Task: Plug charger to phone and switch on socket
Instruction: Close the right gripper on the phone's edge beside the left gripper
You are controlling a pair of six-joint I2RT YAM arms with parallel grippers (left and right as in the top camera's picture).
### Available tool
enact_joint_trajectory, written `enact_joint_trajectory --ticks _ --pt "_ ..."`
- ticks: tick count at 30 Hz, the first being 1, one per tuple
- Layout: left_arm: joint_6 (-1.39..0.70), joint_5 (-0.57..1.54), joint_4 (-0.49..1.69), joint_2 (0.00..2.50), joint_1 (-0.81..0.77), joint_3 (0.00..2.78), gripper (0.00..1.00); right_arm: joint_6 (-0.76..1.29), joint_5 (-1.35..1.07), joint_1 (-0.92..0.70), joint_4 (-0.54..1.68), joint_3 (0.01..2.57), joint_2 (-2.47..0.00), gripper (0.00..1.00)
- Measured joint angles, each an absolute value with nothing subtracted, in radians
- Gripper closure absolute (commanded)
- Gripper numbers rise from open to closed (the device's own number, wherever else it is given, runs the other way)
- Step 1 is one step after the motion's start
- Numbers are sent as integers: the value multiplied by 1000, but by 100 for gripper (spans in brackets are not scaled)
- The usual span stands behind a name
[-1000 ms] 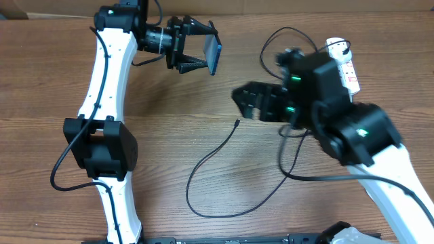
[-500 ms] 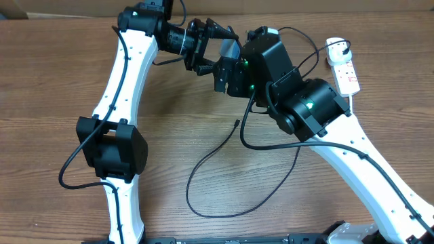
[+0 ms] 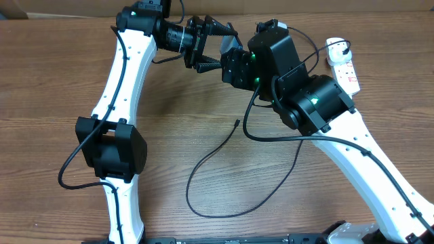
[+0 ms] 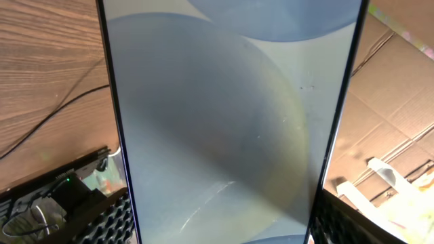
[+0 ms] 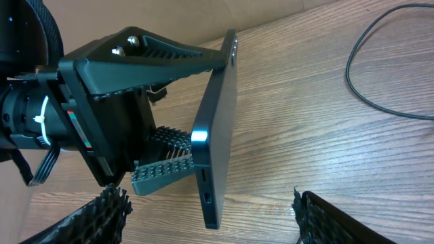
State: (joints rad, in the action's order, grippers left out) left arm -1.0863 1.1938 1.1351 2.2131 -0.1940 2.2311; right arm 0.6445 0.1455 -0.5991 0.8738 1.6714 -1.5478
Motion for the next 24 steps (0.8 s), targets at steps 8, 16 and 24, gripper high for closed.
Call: enact_joint_trajectory --ticks 8,16,24 --pt "-1101 1201 1152 2213 -194 2231 29 625 146 -597 824 1671 -1569 37" --pt "-1133 1203 1152 2213 -194 2231 29 604 191 -597 823 1671 -1573 38" --pt "-1147 1202 1151 2213 -200 2231 28 602 204 -597 823 1671 -1620 37"
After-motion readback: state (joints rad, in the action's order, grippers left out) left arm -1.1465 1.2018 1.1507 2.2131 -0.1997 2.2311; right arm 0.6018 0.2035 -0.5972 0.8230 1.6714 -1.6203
